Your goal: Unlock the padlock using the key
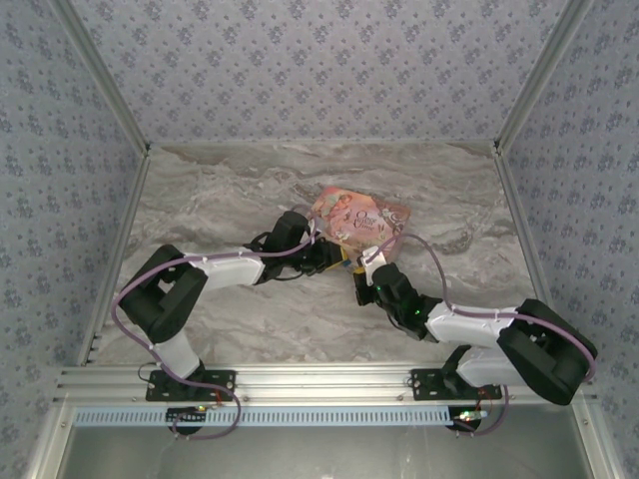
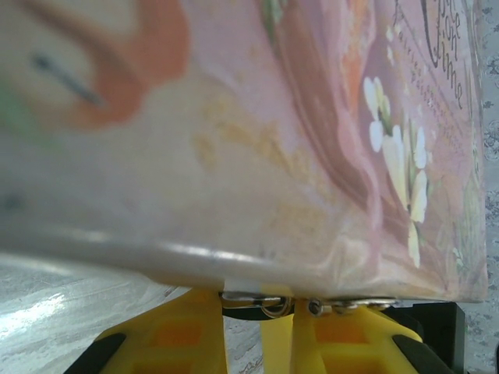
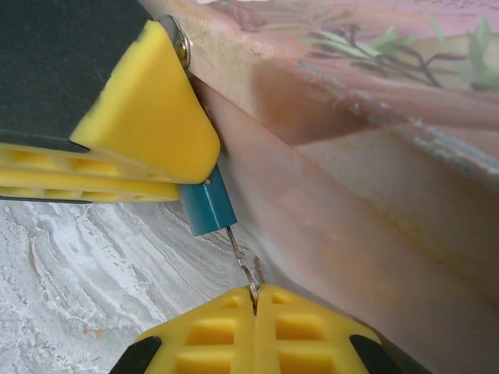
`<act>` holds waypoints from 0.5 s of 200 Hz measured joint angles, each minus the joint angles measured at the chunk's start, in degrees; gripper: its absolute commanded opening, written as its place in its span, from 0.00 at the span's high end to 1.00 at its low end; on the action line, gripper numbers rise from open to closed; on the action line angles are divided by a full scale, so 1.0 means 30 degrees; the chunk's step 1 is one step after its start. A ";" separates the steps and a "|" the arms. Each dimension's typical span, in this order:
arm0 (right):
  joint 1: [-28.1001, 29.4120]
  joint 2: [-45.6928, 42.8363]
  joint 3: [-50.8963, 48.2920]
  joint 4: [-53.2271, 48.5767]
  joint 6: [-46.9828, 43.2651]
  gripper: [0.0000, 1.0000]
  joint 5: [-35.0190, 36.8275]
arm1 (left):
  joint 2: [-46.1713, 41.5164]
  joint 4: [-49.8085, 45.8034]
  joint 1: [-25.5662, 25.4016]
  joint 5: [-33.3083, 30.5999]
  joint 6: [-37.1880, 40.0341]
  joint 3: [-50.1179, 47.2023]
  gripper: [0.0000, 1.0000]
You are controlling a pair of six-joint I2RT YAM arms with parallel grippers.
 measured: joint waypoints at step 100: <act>0.0000 -0.0051 -0.0437 -0.0066 0.0087 1.00 -0.0299 | 0.0000 -0.0015 0.0000 0.0000 -0.0335 0.0000 0.82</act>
